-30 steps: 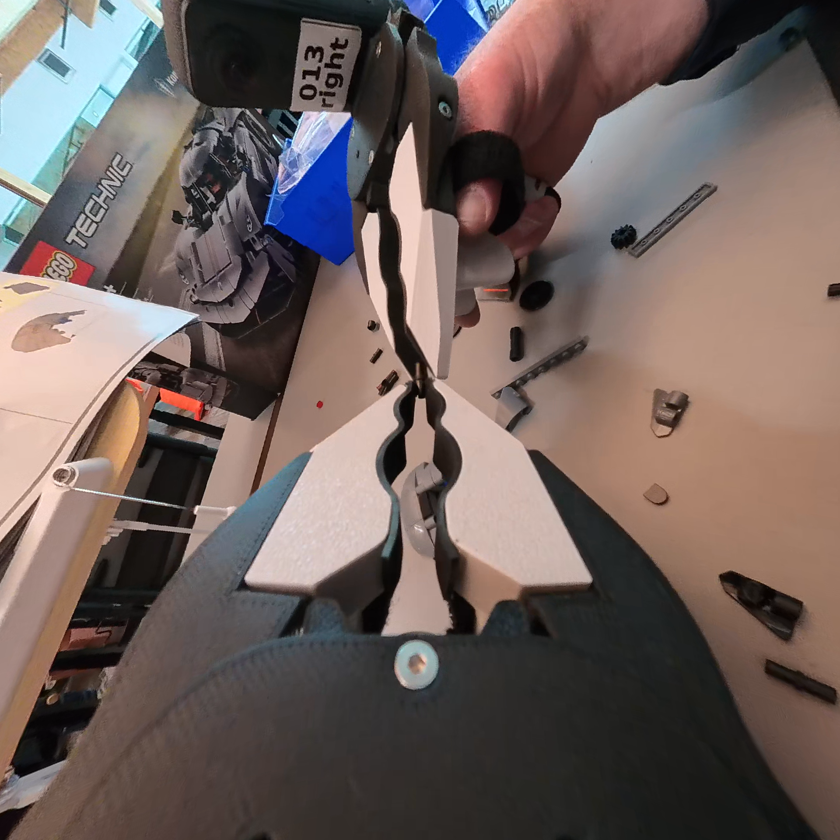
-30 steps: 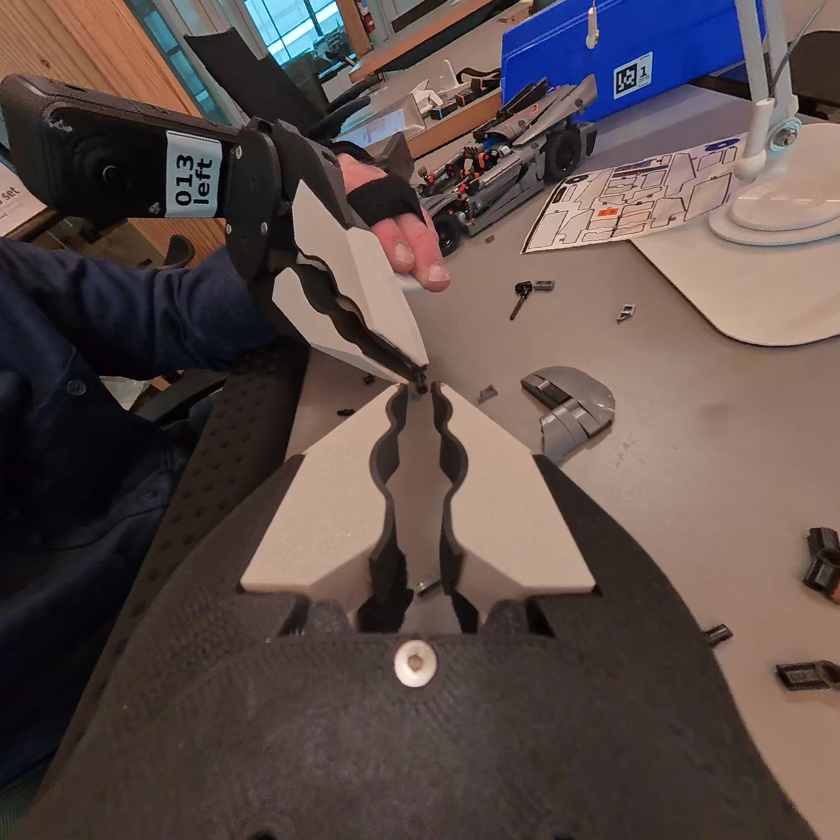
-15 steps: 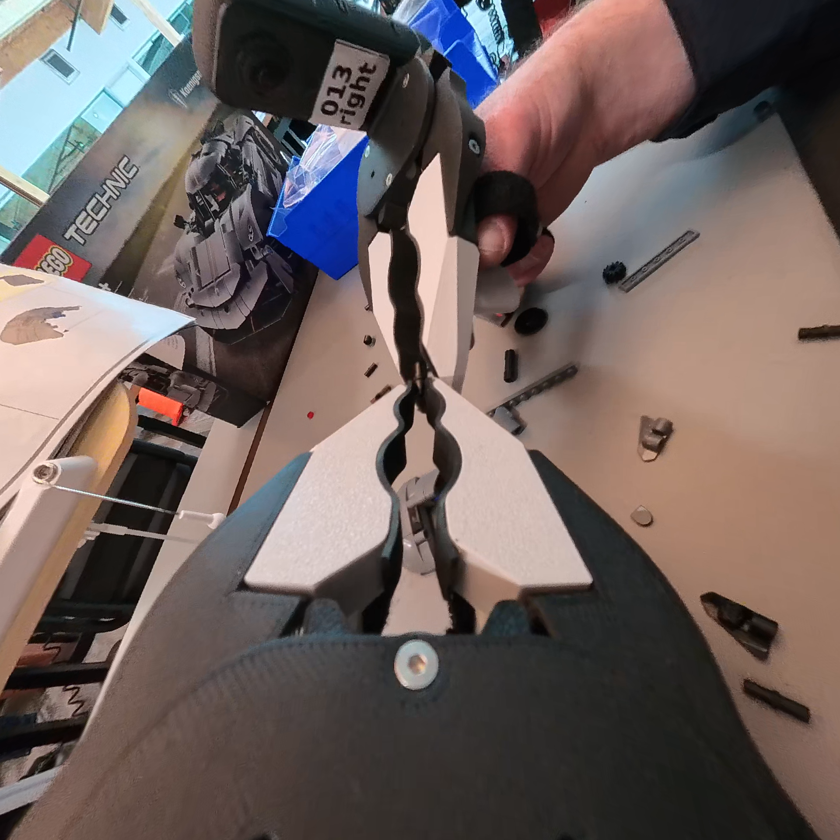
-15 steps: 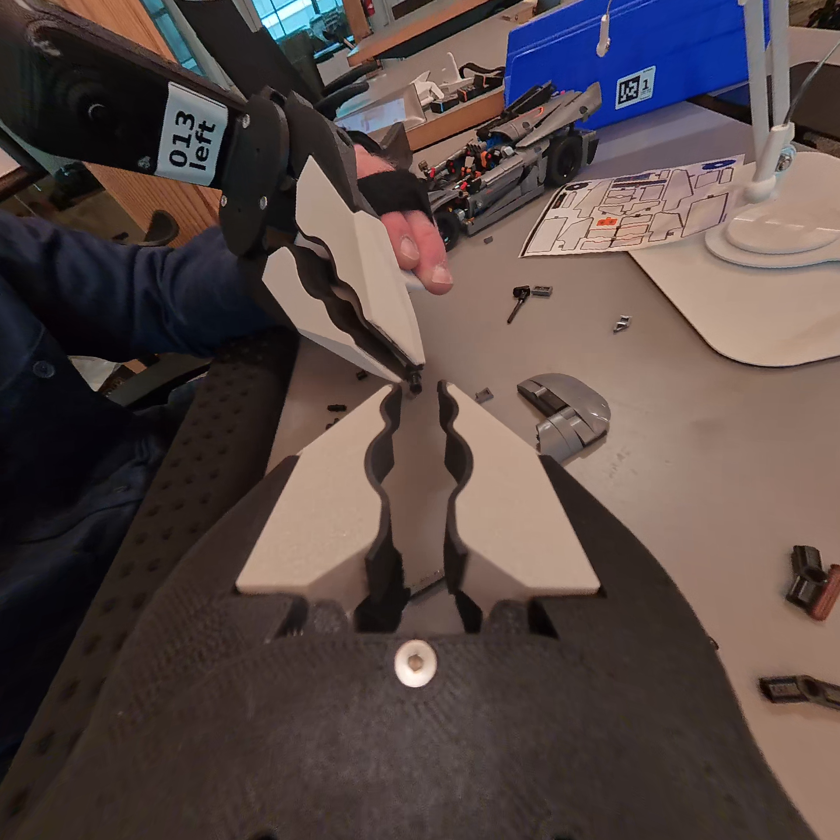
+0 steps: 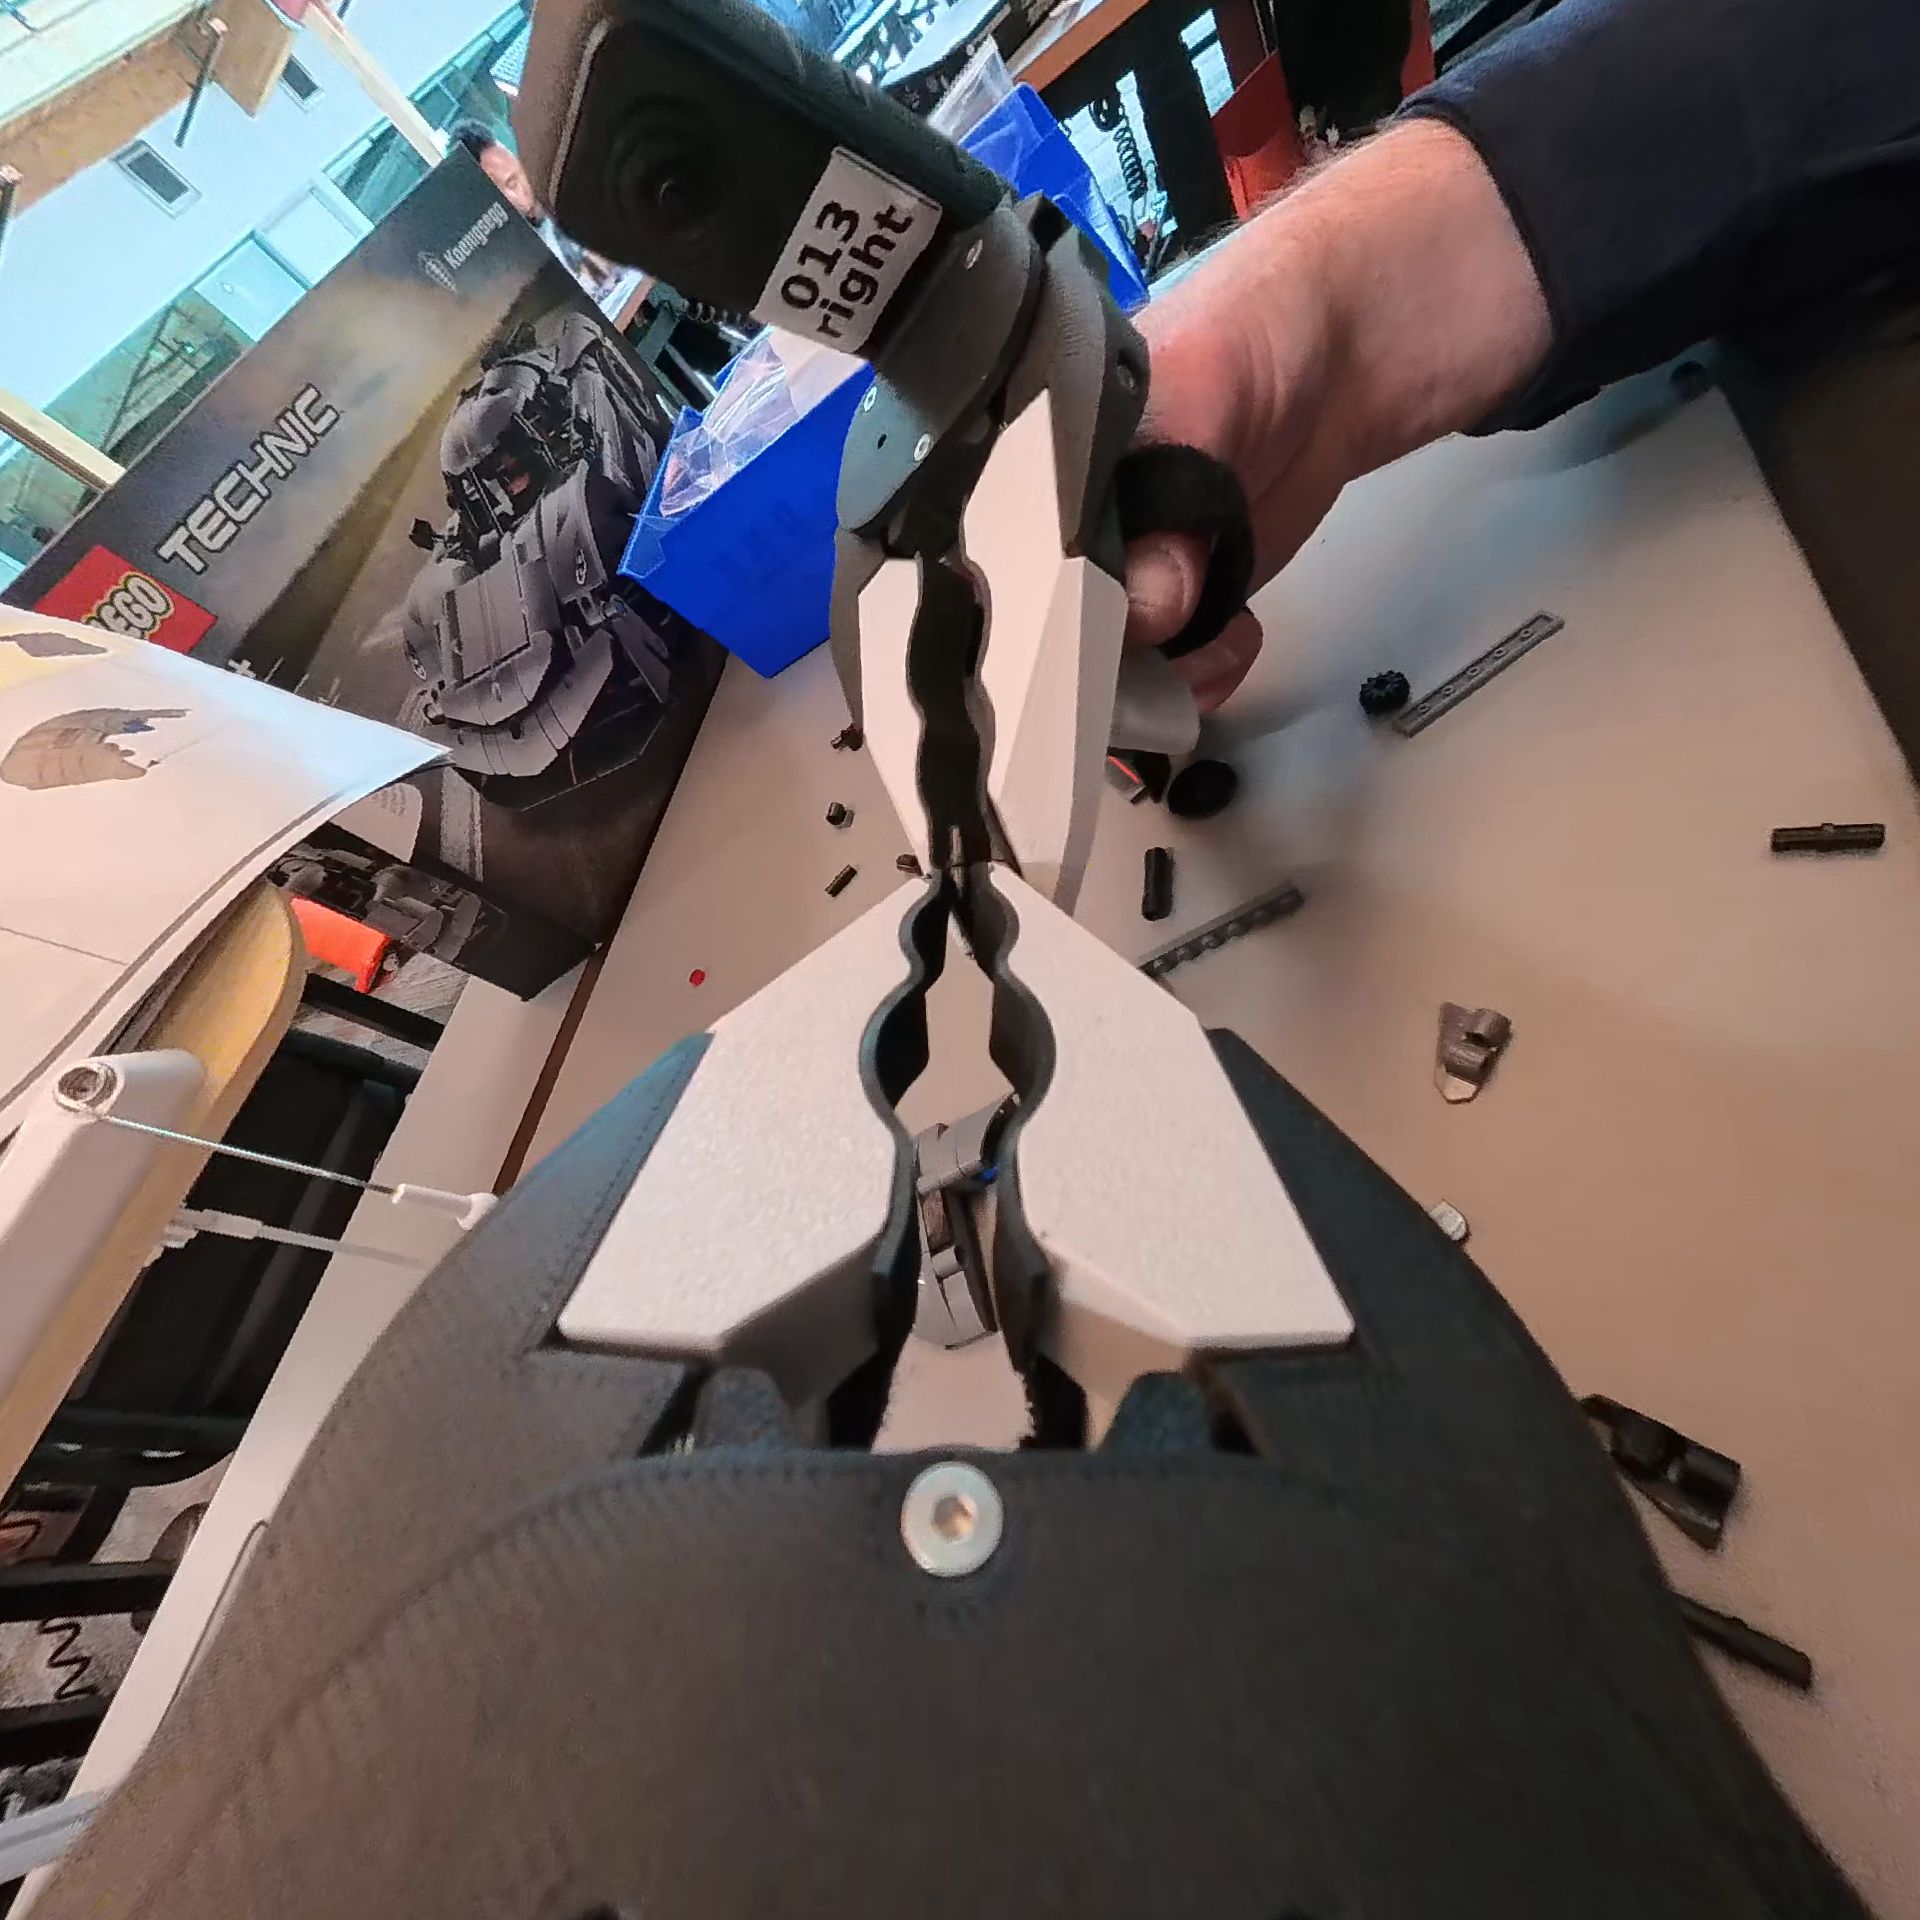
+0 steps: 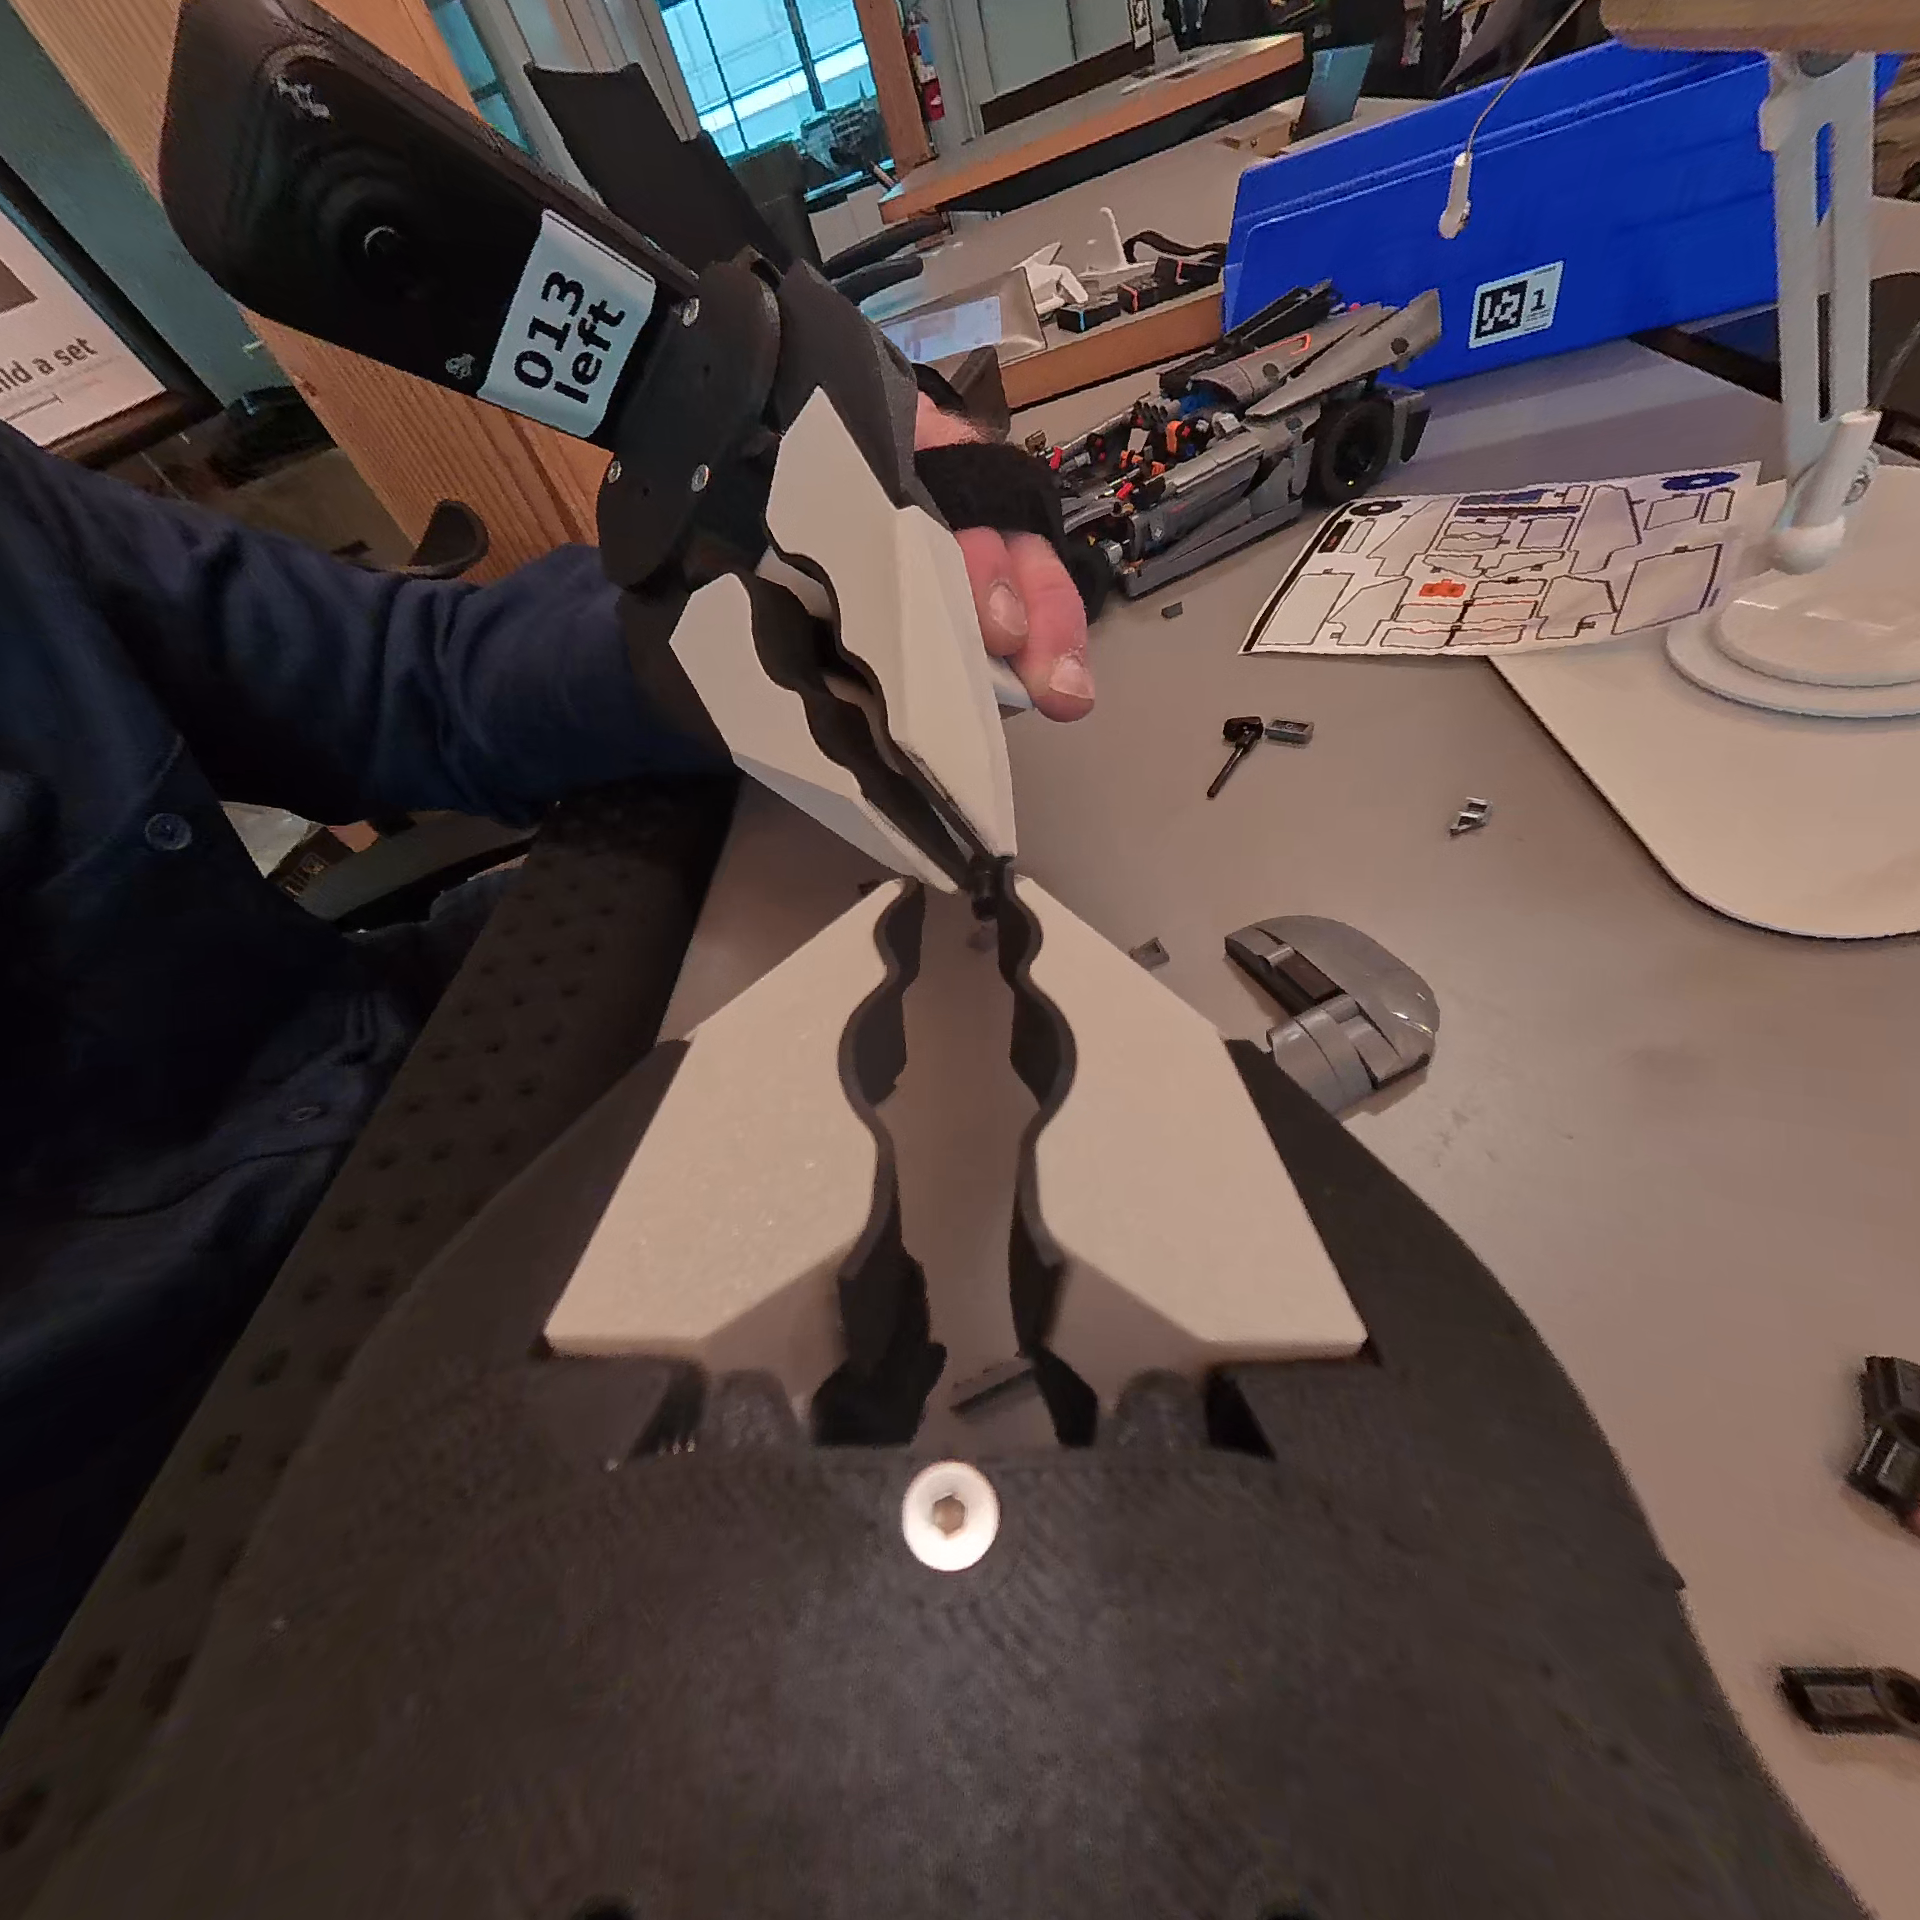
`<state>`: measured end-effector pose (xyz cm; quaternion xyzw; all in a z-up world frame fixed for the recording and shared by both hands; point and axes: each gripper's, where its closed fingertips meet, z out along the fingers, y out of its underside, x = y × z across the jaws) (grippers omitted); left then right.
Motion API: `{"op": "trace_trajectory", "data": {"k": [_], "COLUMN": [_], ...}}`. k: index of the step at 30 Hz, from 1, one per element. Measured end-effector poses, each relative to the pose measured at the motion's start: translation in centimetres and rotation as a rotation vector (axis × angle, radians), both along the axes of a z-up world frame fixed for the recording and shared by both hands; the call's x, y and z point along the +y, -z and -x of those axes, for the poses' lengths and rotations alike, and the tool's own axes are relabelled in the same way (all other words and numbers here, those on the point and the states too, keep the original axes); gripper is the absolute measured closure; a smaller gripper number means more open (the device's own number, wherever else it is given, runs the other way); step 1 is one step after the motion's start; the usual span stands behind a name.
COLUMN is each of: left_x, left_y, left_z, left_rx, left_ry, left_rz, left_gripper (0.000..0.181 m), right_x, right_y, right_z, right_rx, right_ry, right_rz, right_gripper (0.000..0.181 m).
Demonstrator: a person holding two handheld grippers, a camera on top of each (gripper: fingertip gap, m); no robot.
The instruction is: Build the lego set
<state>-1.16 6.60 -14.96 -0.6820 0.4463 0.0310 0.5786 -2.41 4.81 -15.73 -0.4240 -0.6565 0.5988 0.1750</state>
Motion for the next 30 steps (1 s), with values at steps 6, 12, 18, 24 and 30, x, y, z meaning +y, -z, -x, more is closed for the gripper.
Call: {"op": "trace_trajectory", "data": {"k": [6,12,18,24,30], "left_x": [0.0,0.0,0.0,0.0,0.1], "left_y": [0.0,-0.1,-0.1,0.0,0.1], "left_z": [0.1,0.3,0.3,0.5,0.6], "left_rx": [-0.007,-0.043,-0.053,-0.06,-0.048], "left_ry": [0.003,0.011,0.012,0.009,0.006], "left_rz": [0.004,0.017,0.024,0.028,0.032], "left_gripper": [0.179,0.179,0.179,0.179,0.179], "right_x": [0.3,0.6,0.7,1.0,1.2], "right_y": [0.0,-0.2,-0.3,-0.6,-0.5], "right_z": [0.0,-0.1,-0.1,-0.2,-0.2], "right_rx": [0.004,0.015,0.023,0.033,0.027], "right_ry": [0.013,0.029,0.036,0.043,0.052], "right_rz": [-0.015,-0.013,-0.022,-0.011,-0.019], "right_gripper": [0.173,0.181,0.181,0.181,0.181]}}
